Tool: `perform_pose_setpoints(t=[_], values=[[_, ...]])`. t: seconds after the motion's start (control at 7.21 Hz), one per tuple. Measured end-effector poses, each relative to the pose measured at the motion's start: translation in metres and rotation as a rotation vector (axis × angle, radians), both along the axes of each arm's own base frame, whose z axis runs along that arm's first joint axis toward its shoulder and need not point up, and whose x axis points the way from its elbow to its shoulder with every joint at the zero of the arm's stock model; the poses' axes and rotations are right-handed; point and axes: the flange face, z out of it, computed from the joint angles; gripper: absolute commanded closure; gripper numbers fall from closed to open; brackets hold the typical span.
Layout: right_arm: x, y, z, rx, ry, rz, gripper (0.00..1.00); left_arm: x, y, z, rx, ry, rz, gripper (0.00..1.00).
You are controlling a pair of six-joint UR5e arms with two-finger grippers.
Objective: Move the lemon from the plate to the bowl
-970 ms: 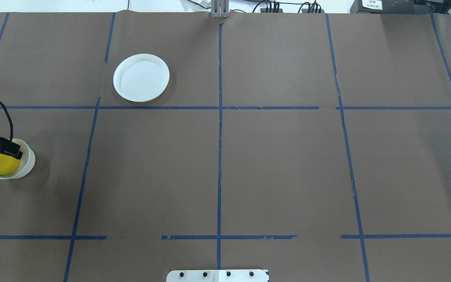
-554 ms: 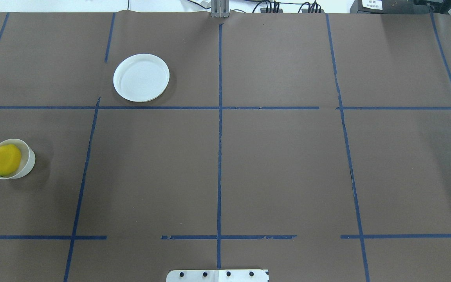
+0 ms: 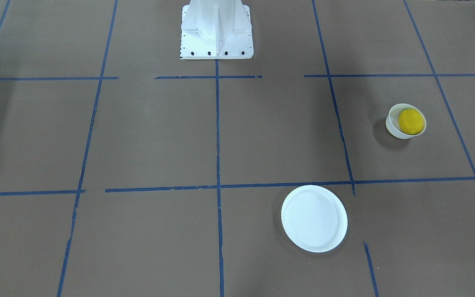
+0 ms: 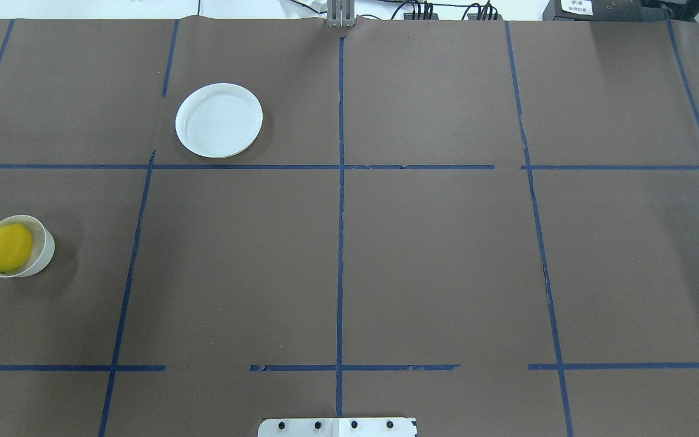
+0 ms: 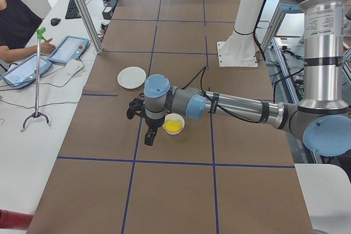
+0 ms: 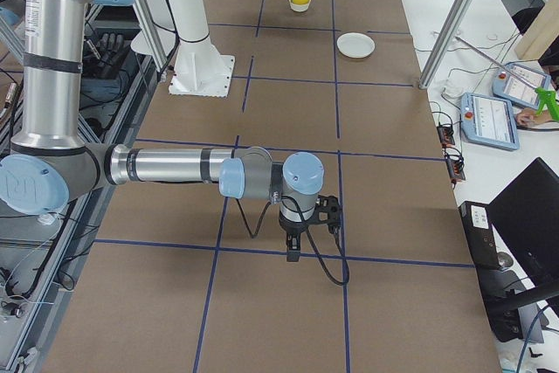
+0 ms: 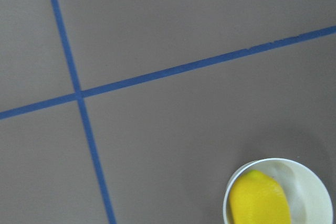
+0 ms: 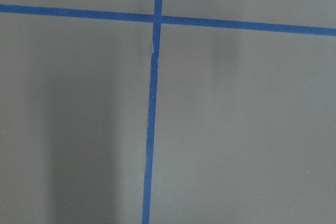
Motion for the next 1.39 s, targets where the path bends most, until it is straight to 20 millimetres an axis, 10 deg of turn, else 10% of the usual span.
perform_pose_setpoints(t=[0.55,1.39], values=[[0.0,0.0,0.0,0.0,0.0,0.0,0.0,-0.016,0.02,0.05,-0.116,-0.004,-0.014,0.0],[0.0,0.0,0.0,0.0,0.0,0.0,0.0,-0.049,0.033,0.057,-0.213,0.038,-0.013,0.0]])
